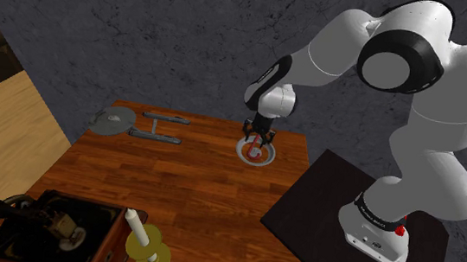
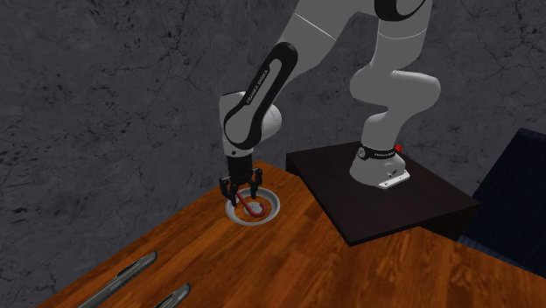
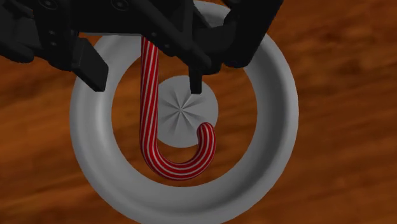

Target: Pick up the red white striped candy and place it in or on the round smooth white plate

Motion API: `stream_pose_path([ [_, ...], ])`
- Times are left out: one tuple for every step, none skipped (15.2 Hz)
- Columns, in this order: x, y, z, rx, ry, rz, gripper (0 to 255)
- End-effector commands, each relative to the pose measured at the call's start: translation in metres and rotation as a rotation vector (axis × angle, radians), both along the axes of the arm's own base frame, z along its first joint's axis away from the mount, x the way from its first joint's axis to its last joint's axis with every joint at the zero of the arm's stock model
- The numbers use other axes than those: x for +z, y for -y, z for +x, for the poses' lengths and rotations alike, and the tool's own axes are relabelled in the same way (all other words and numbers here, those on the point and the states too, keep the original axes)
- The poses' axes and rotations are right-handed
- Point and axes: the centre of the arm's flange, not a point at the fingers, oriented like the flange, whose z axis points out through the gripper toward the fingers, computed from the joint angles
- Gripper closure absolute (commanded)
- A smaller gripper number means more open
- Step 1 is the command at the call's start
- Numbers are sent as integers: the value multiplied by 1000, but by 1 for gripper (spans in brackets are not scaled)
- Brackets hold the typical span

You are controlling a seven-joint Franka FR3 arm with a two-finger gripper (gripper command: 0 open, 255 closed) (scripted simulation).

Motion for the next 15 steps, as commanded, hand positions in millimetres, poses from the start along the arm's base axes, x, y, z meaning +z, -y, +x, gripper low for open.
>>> stream_pose_path([
  [0, 0, 0, 0, 0, 0, 0],
  [0, 0, 0, 0, 0, 0, 0],
  [0, 0, 0, 0, 0, 0, 0],
  [0, 0, 0, 0, 0, 0, 0],
  [13, 3, 0, 0, 0, 0, 0],
  [26, 6, 0, 0, 0, 0, 0],
  [38, 8, -1, 0, 0, 0, 0],
  [49, 11, -1, 0, 0, 0, 0],
  [49, 11, -1, 0, 0, 0, 0],
  [49, 11, -1, 0, 0, 0, 0],
  [49, 11, -1, 0, 0, 0, 0],
  [49, 11, -1, 0, 0, 0, 0],
  [49, 11, -1, 0, 0, 0, 0],
  [49, 11, -1, 0, 0, 0, 0],
  [49, 11, -1, 0, 0, 0, 0],
])
